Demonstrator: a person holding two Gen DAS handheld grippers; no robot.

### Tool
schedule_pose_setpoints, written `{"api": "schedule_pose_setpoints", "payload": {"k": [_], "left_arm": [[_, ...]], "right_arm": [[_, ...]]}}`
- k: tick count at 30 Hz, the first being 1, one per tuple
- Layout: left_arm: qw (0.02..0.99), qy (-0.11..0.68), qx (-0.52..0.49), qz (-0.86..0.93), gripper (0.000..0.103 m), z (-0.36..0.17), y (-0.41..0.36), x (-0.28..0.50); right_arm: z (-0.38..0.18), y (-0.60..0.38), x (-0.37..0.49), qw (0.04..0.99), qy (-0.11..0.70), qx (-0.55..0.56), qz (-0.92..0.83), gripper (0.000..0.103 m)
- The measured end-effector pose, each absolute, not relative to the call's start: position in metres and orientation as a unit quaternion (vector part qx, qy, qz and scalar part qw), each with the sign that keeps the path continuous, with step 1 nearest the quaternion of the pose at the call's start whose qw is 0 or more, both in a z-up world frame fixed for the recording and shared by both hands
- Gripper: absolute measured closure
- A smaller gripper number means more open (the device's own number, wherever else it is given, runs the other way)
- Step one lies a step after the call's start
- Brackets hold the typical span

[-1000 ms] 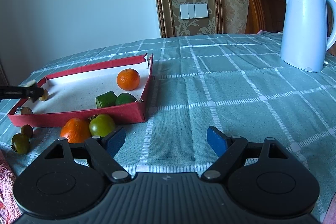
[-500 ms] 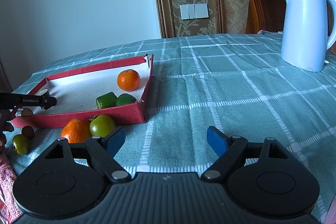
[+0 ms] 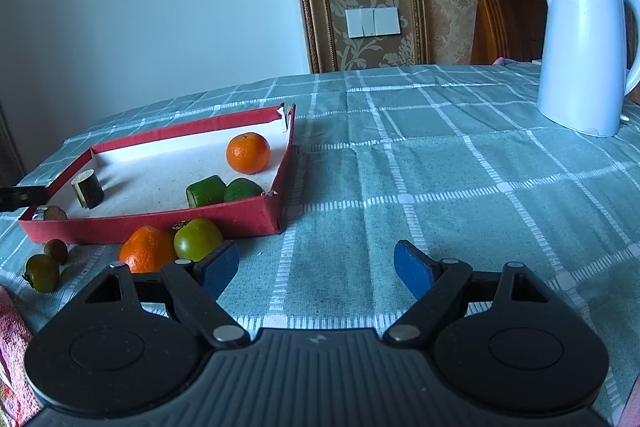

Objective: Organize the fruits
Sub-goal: 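Move the right tool to the green tomato beside the tray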

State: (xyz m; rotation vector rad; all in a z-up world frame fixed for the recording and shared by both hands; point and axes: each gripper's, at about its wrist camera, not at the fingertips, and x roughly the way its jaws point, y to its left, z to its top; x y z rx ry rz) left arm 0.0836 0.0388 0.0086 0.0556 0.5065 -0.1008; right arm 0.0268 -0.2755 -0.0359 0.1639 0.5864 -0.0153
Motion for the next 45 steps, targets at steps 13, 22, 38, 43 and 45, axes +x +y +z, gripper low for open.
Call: {"api": "schedule_pose_setpoints", "payload": {"k": [13, 22, 38, 43, 45], "left_arm": [[0.963, 0.261, -0.012, -0.059, 0.017, -0.016, 0.072, 0.042], [0.961, 0.267, -0.022, -0.067, 0.017, -0.023, 0.076, 0.046], [0.954, 0.285, -0.042, -0.081, 0.013, -0.026, 0.082, 0.054], [0.95, 0.294, -0.047, -0.092, 0.012, -0.028, 0.081, 0.057], [0.95, 0.294, -0.045, -0.092, 0.012, -0.028, 0.08, 0.057]], "right_arm": [[-0.029, -0.262, 0.013, 0.958, 0.279, 0.068, 0.015, 0.018], [-0.022, -0.218, 0.013, 0.962, 0.273, 0.004, 0.03, 0.02], [-0.032, -0.206, 0.047, 0.95, 0.308, -0.028, 0.049, 0.05], [-0.032, -0.205, 0.05, 0.948, 0.312, -0.02, 0.061, 0.056], [-0.033, -0.203, 0.053, 0.947, 0.314, -0.022, 0.066, 0.058]]}}
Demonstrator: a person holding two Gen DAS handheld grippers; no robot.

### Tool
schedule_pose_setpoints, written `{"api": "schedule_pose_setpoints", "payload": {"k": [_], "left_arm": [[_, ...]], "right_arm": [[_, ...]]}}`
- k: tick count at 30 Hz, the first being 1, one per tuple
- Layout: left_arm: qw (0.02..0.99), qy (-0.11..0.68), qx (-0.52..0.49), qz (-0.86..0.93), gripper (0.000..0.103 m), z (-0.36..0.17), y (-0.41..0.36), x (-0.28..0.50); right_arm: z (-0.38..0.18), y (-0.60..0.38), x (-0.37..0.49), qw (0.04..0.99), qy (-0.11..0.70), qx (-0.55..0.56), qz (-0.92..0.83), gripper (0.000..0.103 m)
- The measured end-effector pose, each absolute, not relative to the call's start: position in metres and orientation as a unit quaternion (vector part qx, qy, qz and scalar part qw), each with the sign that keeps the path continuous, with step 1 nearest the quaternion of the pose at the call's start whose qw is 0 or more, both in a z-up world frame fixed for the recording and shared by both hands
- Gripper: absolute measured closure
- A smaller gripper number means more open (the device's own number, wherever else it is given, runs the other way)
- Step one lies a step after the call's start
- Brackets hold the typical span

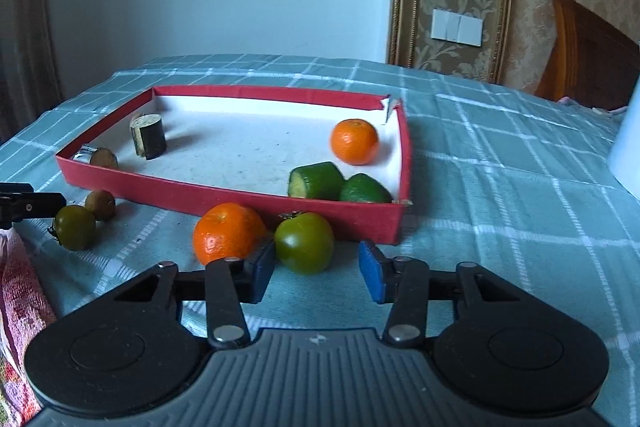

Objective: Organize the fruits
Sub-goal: 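Move the right tool to the green tomato beside the tray, then grasp the green tomato with the right gripper and drop it into the tray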

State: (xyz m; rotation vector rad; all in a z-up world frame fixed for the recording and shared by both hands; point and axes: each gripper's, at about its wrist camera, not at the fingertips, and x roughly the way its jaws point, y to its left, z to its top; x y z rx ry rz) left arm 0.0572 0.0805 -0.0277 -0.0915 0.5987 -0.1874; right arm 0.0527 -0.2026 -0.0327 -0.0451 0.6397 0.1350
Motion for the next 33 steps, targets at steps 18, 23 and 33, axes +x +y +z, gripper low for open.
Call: {"api": "schedule_pose_setpoints", "payload": {"k": [18, 23, 33], "left_arm": [[0.949, 0.298, -0.054, -0.089, 0.009, -0.03, 0.084, 0.059], [0.949, 0.298, -0.054, -0.09, 0.008, -0.03, 0.084, 0.059], [0.949, 0.299, -0.053, -0.088, 0.007, -0.03, 0.084, 0.059]], "right_arm": [[-0.036, -0.204, 0.064, 0.947, 0.311, -0.007, 0.075, 0.069], [-0.03, -0.208, 0.055, 0.951, 0.302, 0.003, 0.073, 0.069], [0.001, -0.208, 0.033, 0.963, 0.256, -0.007, 0.082, 0.069]]}}
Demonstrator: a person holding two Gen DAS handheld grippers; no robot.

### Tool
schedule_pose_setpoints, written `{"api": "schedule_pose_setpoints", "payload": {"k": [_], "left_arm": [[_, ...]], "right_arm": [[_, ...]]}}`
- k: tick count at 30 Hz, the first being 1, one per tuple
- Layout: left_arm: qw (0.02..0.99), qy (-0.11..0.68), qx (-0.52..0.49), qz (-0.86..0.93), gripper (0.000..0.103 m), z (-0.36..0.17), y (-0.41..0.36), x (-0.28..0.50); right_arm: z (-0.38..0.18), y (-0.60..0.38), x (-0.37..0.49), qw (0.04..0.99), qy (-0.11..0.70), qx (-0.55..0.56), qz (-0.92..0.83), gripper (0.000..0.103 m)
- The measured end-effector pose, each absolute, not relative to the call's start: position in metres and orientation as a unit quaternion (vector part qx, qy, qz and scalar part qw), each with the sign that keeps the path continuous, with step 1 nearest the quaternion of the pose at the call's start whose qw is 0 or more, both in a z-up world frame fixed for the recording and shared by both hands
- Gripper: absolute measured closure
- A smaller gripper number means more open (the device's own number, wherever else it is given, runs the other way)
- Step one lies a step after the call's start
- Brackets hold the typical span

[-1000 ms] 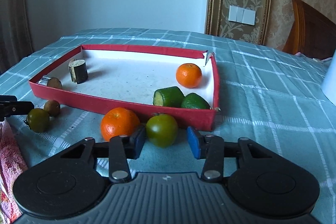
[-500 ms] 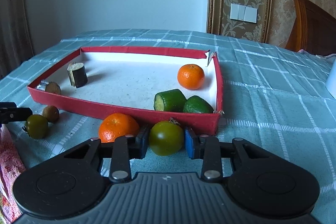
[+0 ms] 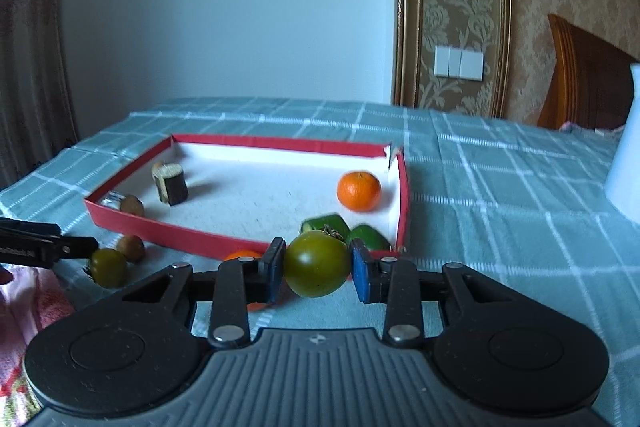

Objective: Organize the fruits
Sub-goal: 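Grasp the green tomato with the right gripper and drop it into the tray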

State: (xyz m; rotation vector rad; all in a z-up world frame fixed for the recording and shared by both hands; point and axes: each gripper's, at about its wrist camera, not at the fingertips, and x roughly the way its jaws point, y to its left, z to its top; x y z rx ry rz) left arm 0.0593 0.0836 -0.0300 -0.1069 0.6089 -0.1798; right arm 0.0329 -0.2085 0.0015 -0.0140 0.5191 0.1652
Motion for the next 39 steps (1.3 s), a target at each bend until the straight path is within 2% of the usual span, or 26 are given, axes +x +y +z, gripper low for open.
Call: {"api": "schedule_pose_setpoints", "payload": {"k": [16, 29, 39], "left_arm": [[0.949, 0.299, -0.055, -0.087, 0.005, -0.031, 0.083, 0.058], [0.948, 0.3, -0.059, -0.089, 0.004, -0.03, 0.083, 0.058], [0.948, 0.3, -0.06, -0.089, 0.004, -0.03, 0.083, 0.058]], "right_arm": [[0.027, -0.203, 0.029, 0.973, 0.213, -0.024, 0.084, 0.069], [0.01, -0.214, 0.096, 0.966, 0.252, -0.009, 0.065, 0.069], [-0.012, -0.188, 0.142, 0.952, 0.289, -0.028, 0.094, 0.069]]}}
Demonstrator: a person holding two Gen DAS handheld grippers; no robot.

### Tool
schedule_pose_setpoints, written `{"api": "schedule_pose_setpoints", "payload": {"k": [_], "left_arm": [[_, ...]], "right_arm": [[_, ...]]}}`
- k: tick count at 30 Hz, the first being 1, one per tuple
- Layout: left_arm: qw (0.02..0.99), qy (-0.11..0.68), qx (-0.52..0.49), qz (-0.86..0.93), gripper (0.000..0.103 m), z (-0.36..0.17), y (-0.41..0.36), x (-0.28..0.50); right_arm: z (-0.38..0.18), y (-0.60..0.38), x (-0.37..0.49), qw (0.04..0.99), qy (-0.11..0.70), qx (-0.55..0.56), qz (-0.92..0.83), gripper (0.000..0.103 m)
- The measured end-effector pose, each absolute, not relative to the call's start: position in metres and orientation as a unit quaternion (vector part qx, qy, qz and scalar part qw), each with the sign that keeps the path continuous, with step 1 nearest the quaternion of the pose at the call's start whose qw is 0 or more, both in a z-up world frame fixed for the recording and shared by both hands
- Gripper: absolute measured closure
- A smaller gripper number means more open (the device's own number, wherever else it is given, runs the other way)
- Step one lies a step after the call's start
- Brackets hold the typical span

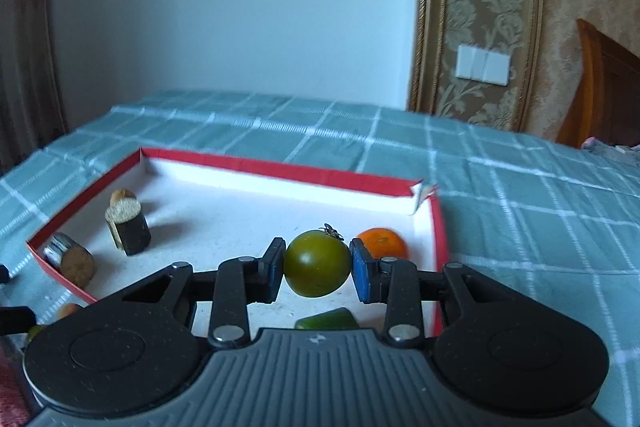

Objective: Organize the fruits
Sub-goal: 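Grasp the green tomato with the right gripper and drop it into the tray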

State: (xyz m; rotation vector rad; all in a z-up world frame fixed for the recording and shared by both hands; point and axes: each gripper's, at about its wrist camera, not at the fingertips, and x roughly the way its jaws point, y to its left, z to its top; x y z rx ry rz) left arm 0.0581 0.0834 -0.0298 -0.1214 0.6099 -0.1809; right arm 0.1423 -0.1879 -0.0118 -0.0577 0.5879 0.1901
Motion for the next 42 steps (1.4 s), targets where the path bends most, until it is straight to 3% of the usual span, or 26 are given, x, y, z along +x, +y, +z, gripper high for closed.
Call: {"api": "schedule_pose_setpoints", "payload": {"k": [19, 25, 32, 35, 42], "left_arm": [[0.947, 0.3, -0.063, -0.093, 0.001, -0.031, 0.083, 0.058], [0.947, 0.302, -0.061, -0.092, 0.0, -0.031, 0.084, 0.059], [0.947, 0.302, -0.06, -0.091, 0.0, -0.031, 0.084, 0.059], [0.947, 0.303, -0.059, -0.091, 0.0, -0.031, 0.084, 0.059], [0.947, 0.303, -0.054, -0.087, 0.0, -0.031, 0.081, 0.059]], "right_arm": [[-0.032, -0.186, 0.161, 0.944, 0.315, -0.022, 0.092, 0.069], [-0.008, -0.201, 0.12, 0.952, 0.293, 0.003, 0.09, 0.056], [-0.004, -0.235, 0.05, 0.955, 0.288, 0.02, 0.065, 0.053], [-0.011, -0.248, 0.035, 0.962, 0.271, 0.017, 0.035, 0.038], [-0.032, -0.262, 0.038, 0.954, 0.297, 0.036, 0.02, 0.038]]}}
